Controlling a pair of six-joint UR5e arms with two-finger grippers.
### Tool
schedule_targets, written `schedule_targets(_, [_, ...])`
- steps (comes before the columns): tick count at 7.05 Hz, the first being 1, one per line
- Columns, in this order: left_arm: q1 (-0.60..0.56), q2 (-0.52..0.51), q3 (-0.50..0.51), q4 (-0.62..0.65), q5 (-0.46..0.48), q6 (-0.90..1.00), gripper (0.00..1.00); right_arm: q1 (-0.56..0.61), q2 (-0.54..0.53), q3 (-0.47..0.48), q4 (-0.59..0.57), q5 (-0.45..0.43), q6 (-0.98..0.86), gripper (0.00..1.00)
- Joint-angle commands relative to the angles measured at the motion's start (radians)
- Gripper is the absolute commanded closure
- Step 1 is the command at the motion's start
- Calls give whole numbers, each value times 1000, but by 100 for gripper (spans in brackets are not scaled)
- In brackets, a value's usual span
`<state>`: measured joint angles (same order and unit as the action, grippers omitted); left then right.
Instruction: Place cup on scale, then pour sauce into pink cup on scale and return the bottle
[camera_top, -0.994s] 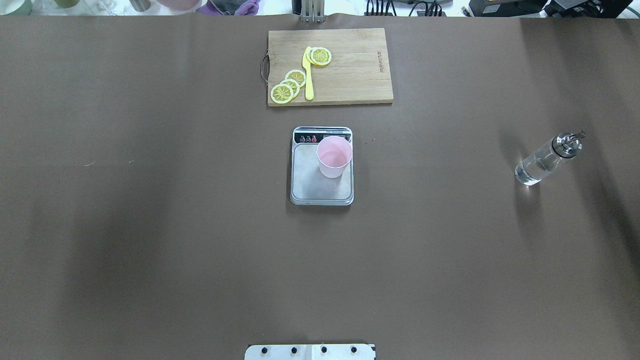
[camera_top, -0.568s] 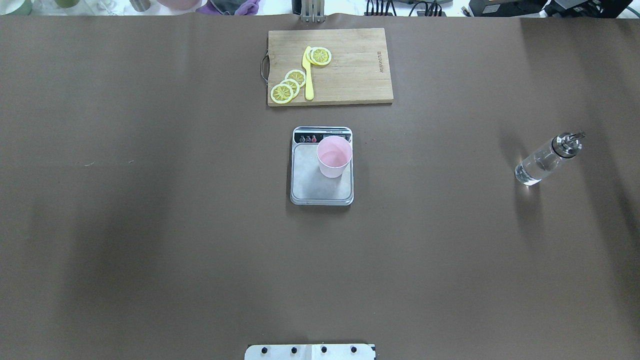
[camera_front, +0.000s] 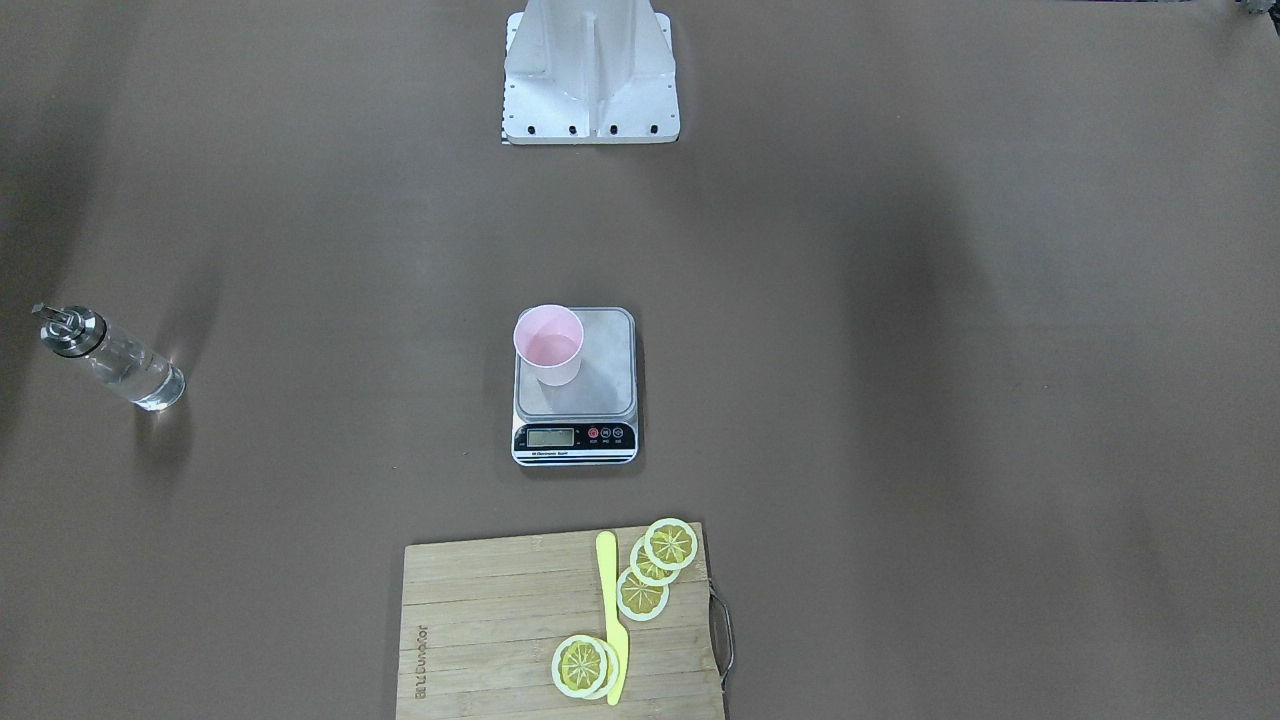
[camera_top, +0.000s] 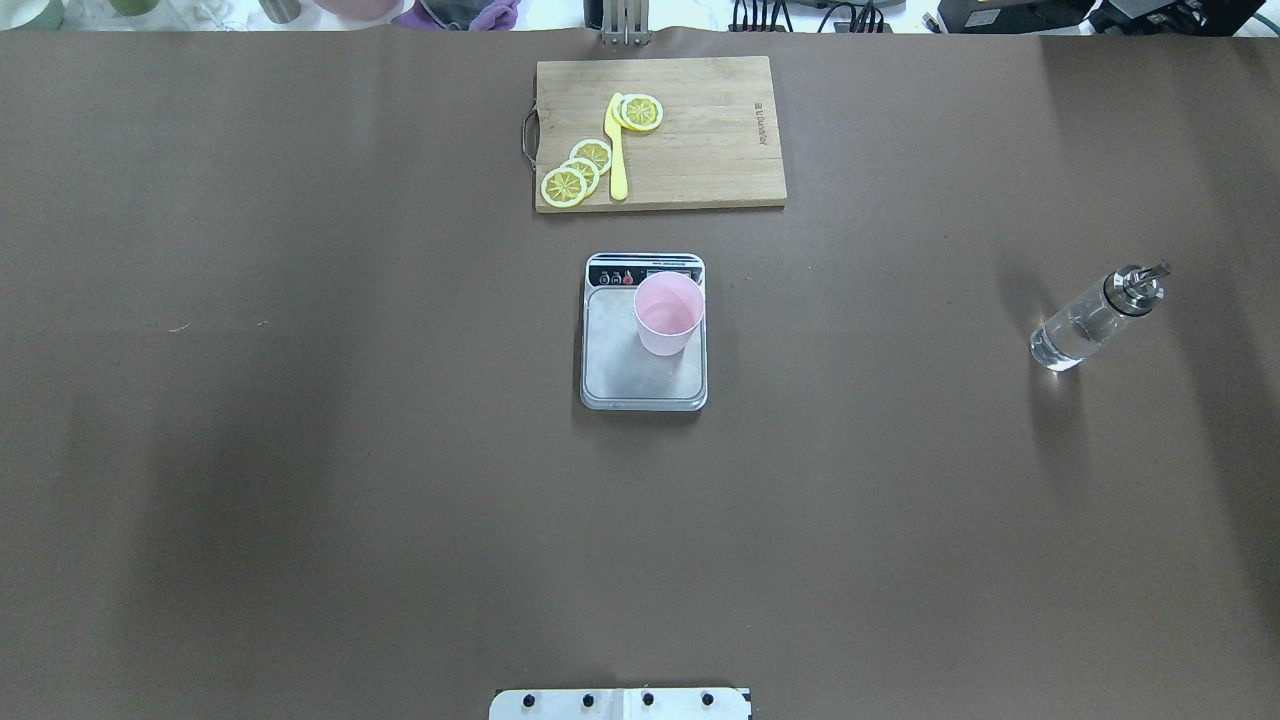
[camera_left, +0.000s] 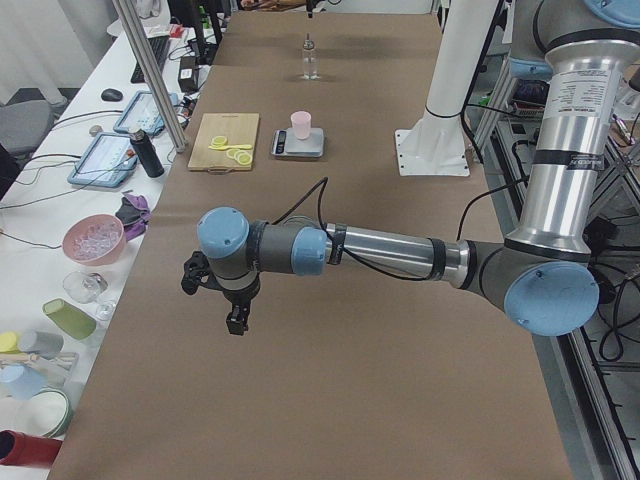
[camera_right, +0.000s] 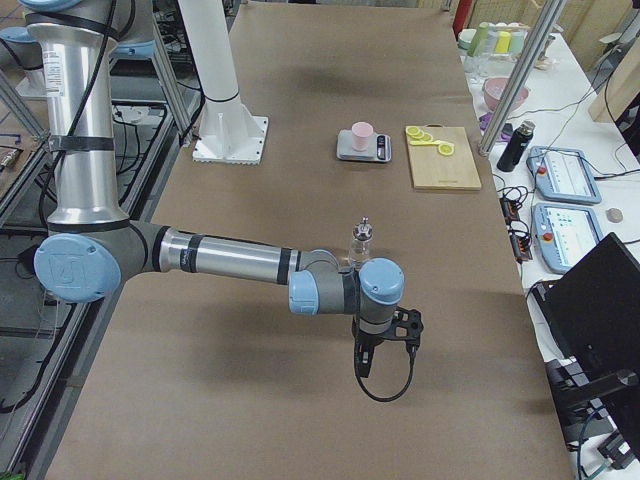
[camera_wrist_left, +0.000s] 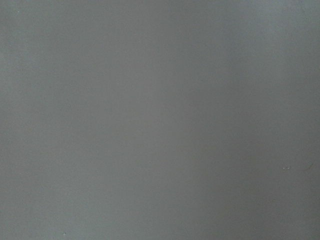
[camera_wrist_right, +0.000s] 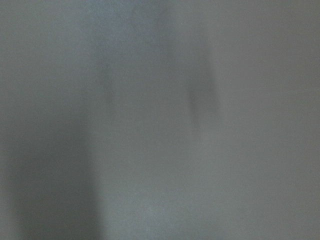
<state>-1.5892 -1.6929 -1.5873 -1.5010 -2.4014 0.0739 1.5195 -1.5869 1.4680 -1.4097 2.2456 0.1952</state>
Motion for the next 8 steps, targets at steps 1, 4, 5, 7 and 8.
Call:
schedule_targets(1, [0, -2, 0, 2, 2, 0, 2, 1, -41, 40, 0, -3, -23, 0])
schedule_targets(4, [0, -10, -2, 2, 36, 0, 2, 2, -50, 34, 15, 18, -19, 0])
schedule_targets(5, [0, -10, -2, 2, 36, 0, 2, 1, -57, 43, 20, 43, -11, 0])
schedule_targets(7, [0, -14, -2, 2, 36, -3, 2, 4, -56, 43, 24, 78, -10, 0])
schedule_targets(8, [0, -17, 0, 2, 36, -3, 2, 8, -59, 57, 24, 86, -8, 0])
